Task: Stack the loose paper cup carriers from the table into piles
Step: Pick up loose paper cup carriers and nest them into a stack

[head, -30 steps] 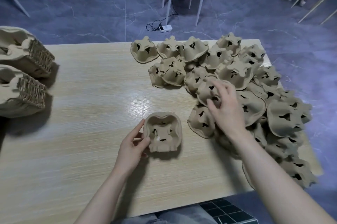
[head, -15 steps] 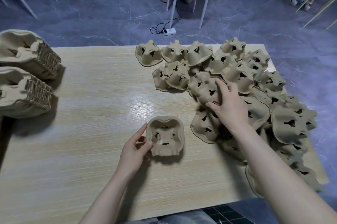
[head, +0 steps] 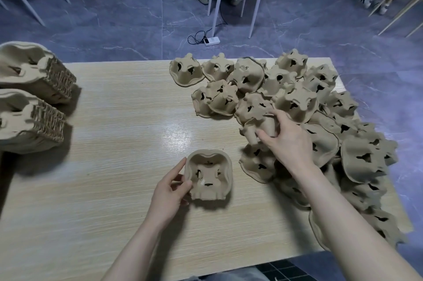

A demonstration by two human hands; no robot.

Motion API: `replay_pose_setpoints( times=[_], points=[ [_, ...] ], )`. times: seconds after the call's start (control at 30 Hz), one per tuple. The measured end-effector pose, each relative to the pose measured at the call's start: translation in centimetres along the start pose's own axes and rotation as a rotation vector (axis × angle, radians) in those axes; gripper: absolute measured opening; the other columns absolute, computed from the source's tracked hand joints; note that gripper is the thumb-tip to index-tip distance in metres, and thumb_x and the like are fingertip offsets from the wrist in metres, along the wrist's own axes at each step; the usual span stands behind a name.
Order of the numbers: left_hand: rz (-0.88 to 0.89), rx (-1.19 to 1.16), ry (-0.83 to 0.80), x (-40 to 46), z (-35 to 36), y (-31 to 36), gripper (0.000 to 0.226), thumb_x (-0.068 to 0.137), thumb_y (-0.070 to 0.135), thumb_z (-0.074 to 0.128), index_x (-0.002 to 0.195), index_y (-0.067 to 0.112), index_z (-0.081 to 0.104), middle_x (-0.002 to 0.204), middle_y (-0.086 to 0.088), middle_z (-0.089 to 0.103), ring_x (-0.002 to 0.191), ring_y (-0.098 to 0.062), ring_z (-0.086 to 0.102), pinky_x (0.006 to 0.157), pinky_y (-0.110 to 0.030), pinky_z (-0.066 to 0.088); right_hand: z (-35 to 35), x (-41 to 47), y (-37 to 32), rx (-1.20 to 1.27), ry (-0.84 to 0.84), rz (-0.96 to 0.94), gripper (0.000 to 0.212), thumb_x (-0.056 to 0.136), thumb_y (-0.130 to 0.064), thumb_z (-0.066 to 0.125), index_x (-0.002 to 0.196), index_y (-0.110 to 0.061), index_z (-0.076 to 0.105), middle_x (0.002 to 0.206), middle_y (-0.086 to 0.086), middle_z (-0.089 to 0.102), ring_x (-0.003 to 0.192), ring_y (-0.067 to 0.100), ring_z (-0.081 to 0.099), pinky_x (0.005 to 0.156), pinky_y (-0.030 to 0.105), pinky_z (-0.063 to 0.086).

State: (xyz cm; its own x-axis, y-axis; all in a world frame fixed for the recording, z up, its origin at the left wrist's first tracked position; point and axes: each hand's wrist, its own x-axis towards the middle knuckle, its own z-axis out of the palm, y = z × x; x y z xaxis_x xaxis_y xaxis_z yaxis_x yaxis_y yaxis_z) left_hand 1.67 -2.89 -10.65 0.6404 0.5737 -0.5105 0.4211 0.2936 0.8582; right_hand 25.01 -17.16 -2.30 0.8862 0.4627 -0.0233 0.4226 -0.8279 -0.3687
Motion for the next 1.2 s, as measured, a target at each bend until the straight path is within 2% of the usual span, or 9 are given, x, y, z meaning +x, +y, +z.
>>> replay_pose_setpoints(
  times=[0.1,0.23,0.37,0.5,0.67,0.77,1.0,1.13,1.2],
  points=[
    [-0.002,0.004,-0.007,0.1,-0.1,-0.1,0.057,0.091,0.002,0.064,0.134,0.038,0.055,0.078,0.014,0.066,0.076,-0.012,0.061,0.081,-0.052,0.054,-0.2,-0.2,-0.1,-0.003,0.014,-0.006,0.036,0.082,-0.045,0.068,0.113,-0.030,0.056,0.084,-0.004,0.060,0.095,0.030,0.061,0.067,0.032,0.036],
    [-0.008,0.009,-0.001,0.1,-0.1,-0.3,0.057,0.090,0.004,0.066,0.133,0.040,0.056,0.084,0.010,0.067,0.081,-0.014,0.062,0.083,-0.052,0.054,0.2,-1.1,0.2,0.015,0.076,-0.054,0.023,0.082,-0.041,0.070,0.100,-0.027,0.064,0.089,-0.006,0.061,0.093,0.019,0.057,0.069,0.033,0.044],
    [-0.013,0.009,0.001,0.2,-0.2,-0.4,0.057,0.091,0.005,0.066,0.133,0.043,0.056,0.084,0.009,0.068,0.082,-0.016,0.062,0.083,-0.052,0.054,0.4,-2.8,0.3,0.071,0.108,-0.079,0.018,0.083,-0.034,0.071,0.100,-0.031,0.065,0.088,-0.011,0.056,0.090,0.012,0.055,0.066,0.029,0.038],
    [-0.011,0.002,-0.006,0.2,-0.2,-0.3,0.057,0.091,0.004,0.065,0.133,0.041,0.055,0.089,0.002,0.067,0.082,-0.017,0.061,0.082,-0.052,0.054,0.4,-4.5,0.5,0.289,0.137,-0.120,0.022,0.082,-0.026,0.075,0.101,-0.030,0.066,0.093,-0.014,0.057,0.086,0.010,0.057,0.069,0.031,0.046],
    [-0.013,-0.010,-0.032,-0.1,-0.1,0.1,0.057,0.091,0.002,0.065,0.133,0.040,0.055,0.087,0.002,0.064,0.079,-0.018,0.059,0.074,-0.042,0.055,1.8,-7.2,-0.2,0.597,0.061,-0.261,0.029,0.076,-0.009,0.080,0.102,-0.017,0.070,0.096,-0.007,0.063,0.089,0.009,0.058,0.073,0.015,0.040],
    [-0.026,-0.007,-0.037,-0.1,-0.2,0.2,0.055,0.092,0.005,0.064,0.134,0.039,0.054,0.090,-0.002,0.064,0.080,-0.019,0.059,0.074,-0.042,0.055,3.2,-8.7,-0.3,0.666,-0.009,-0.305,0.026,0.077,-0.014,0.079,0.101,-0.017,0.070,0.099,-0.007,0.065,0.092,0.009,0.060,0.075,0.011,0.040],
    [0.002,0.029,-0.037,-0.2,-0.3,0.2,0.040,0.096,0.029,0.061,0.130,0.048,0.053,0.088,0.005,0.073,0.082,-0.016,0.067,0.078,-0.044,0.056,5.3,-10.6,0.3,0.645,-0.082,-0.414,0.023,0.079,-0.017,0.067,0.102,-0.015,0.069,0.102,-0.006,0.064,0.096,0.014,0.060,0.082,0.019,0.044],
    [-0.003,0.021,-0.006,-0.3,-0.1,0.2,0.030,0.099,0.036,0.053,0.123,0.054,0.057,0.123,-0.001,0.068,0.110,-0.022,0.065,0.097,-0.054,0.051,6.0,-10.9,0.6,0.610,-0.111,-0.394,0.025,0.079,-0.021,0.065,0.104,-0.017,0.069,0.106,-0.016,0.058,0.094,0.011,0.059,0.082,0.024,0.047],
    [-0.002,0.003,-0.009,-0.4,0.1,0.4,0.028,0.099,0.038,0.051,0.121,0.053,0.059,0.129,-0.005,0.065,0.123,-0.028,0.058,0.103,-0.057,0.046,6.3,-11.0,0.9,0.585,-0.135,-0.376,0.029,0.078,-0.024,0.064,0.106,-0.019,0.069,0.109,-0.019,0.055,0.095,0.011,0.058,0.082,0.031,0.049]
  ],
)
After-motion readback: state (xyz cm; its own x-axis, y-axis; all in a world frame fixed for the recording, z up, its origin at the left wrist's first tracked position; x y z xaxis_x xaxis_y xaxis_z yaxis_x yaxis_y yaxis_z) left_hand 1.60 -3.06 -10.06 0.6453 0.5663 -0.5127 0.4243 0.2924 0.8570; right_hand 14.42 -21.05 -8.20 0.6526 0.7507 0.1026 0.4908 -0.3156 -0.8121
